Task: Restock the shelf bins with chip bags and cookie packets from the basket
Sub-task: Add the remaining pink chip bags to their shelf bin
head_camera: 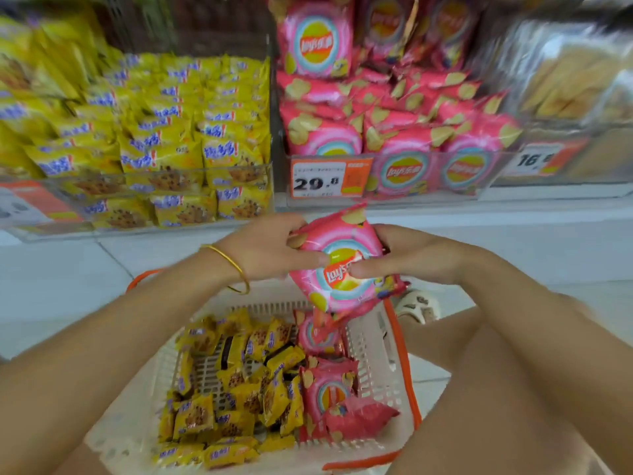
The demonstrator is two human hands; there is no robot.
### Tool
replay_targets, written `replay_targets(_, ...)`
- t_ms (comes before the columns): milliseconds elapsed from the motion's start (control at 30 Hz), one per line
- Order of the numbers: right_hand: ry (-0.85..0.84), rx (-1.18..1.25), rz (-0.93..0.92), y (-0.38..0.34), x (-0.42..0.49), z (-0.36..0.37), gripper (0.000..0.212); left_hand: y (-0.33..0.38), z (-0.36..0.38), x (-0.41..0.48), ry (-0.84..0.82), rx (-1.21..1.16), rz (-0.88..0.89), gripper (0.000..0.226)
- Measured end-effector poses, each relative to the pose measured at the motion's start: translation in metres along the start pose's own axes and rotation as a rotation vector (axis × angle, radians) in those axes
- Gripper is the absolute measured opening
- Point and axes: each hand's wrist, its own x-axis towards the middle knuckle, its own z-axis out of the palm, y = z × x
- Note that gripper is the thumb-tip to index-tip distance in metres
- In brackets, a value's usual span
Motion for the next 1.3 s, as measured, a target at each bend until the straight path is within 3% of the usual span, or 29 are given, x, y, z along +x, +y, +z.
replay_targets(67,0.098,0.052,-0.063,-0.028,-0.031,-0.014,0.04,0.04,-0.026,-0.002,0.019,-0.054,0.101,0.041)
replay_targets(167,0.314,0.184,-0.145,-0.057,-0.059,-0.048,0.029,0.087,-0.058,0.011,0.263,-0.072,0.23,0.05)
replay_targets(267,0.53,0.333,-0.133,-0.075,-0.057,-0.091,0.042,0.109,-0.084,0.04,0.464,-0.134,0.268,0.065)
replay_targets(333,0.636,0.39,-0.115,-0.083,-0.042,-0.118,0.059,0.11,-0.096,0.065,0.538,0.022,0.265,0.059)
replay_targets(433,0.841,0.421,-0.137,-0.089,-0.006,-0.154,0.041,0.104,-0.106,0.095,0.589,0.32,0.227,0.043)
replay_targets(500,0.977,0.377,-0.18,-0.09,0.023,-0.174,0.031,0.099,-0.107,0.109,0.565,0.406,0.174,0.051)
replay_targets(600,1.118,0.322,-0.205,-0.092,0.059,-0.196,0.045,0.09,-0.109,0.126,0.61,0.473,0.125,0.056)
replay_targets(800,1.061,0.263,-0.257,-0.086,0.096,-0.211,0.064,0.082,-0.112,0.147,0.658,0.609,0.123,0.059)
replay_targets(933,0.944,0.179,-0.242,-0.077,0.101,-0.235,0.095,0.078,-0.117,0.156,0.629,0.691,0.102,0.063)
replay_targets(1067,0.967,0.124,-0.166,-0.088,0.088,-0.233,0.058,0.075,-0.121,0.163,0.624,0.741,0.12,0.064)
replay_targets(1300,0.926,-0.047,-0.117,-0.085,0.105,-0.226,0.058,0.069,-0.124,0.165,0.583,0.767,0.133,0.065)
